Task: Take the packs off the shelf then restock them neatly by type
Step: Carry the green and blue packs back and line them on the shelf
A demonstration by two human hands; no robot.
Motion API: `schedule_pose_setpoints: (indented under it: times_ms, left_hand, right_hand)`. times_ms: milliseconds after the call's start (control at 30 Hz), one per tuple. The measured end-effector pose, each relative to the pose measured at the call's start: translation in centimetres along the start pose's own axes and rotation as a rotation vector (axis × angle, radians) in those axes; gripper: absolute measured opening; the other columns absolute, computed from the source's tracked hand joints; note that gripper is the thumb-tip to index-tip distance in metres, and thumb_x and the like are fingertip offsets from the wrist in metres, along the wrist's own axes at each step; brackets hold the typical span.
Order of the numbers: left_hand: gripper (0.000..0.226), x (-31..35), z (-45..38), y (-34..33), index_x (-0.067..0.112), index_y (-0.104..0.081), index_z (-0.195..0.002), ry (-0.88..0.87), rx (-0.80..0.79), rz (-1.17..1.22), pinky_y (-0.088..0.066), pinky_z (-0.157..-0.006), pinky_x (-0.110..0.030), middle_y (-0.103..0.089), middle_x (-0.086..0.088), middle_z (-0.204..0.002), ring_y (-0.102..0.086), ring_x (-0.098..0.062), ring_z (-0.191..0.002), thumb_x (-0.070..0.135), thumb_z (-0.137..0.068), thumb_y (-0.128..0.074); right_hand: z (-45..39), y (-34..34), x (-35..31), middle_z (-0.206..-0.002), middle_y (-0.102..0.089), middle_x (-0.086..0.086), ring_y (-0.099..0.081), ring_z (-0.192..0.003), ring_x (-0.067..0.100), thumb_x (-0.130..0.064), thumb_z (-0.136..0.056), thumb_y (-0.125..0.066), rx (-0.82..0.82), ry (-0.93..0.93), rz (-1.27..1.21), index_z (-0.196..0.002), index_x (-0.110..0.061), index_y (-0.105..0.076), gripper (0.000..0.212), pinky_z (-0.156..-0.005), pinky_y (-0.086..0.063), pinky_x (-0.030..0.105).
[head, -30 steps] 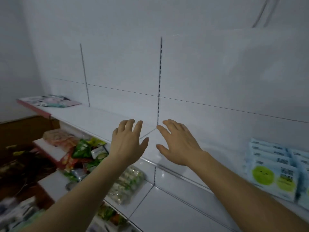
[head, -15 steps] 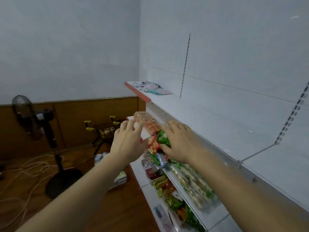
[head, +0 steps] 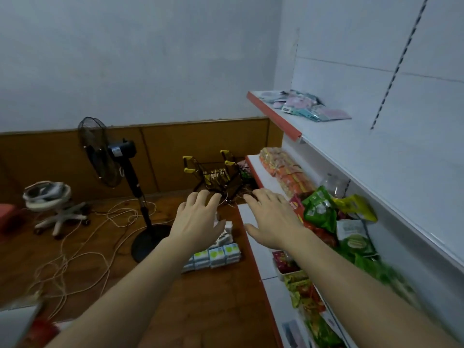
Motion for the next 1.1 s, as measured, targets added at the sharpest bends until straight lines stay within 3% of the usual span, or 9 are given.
schedule_pose_setpoints:
  times_ms: [500,733,1100]
  left_hand:
    - [0.069,-10.1,-20.6,-14.9,0.026,-0.022,-0.154,0.077,-0.166,0.068,-0.033,-0.113,-0.043,-0.034,-0.001,-0.153,-0.030,-0.028,-0.141,0.055,-0.097,-0.048]
    - [0.078,-17.9,-32.5,-27.7,0.023,-0.013,-0.158,0.114,-0.318,0.137,-0.034,-0.112,-0.045,-0.031,-0.005,-0.155,-0.027,-0.030,-0.142,0.060,-0.096,-0.045]
    - [0.078,-25.2,-42.1,-50.5,0.022,-0.021,-0.153,0.175,-0.502,0.176,-0.031,-0.114,-0.045,-0.030,-0.004,-0.155,-0.026,-0.028,-0.142,0.060,-0.093,-0.052]
  right_hand:
    - [-23.2,-15.4,6.6,-0.160,-0.024,0.008,-0.016,-0.149,0.029,-0.053,-0.096,-0.047,-0.241,0.051,-0.033,-0.156,-0.021,-0.019,0.073,-0.121,-0.017,0.051]
    - [-36.3,-26.3,9.4,-0.160,-0.024,0.007,-0.018,-0.149,0.027,-0.056,-0.096,-0.045,-0.378,0.010,-0.052,-0.157,-0.022,-0.018,0.074,-0.120,-0.017,0.049]
    - [-48.0,-49.4,12.6,-0.160,-0.023,0.006,-0.018,-0.149,0.028,-0.058,-0.092,-0.050,-0.588,0.025,-0.101,-0.157,-0.024,-0.014,0.081,-0.121,-0.018,0.050]
Point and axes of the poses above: each hand's wrist, its own z-axis away from the middle knuckle, its own y-axis out of the back of the hand, x = y × z, the point moved 10 cm from there along -z, towards the middle knuckle
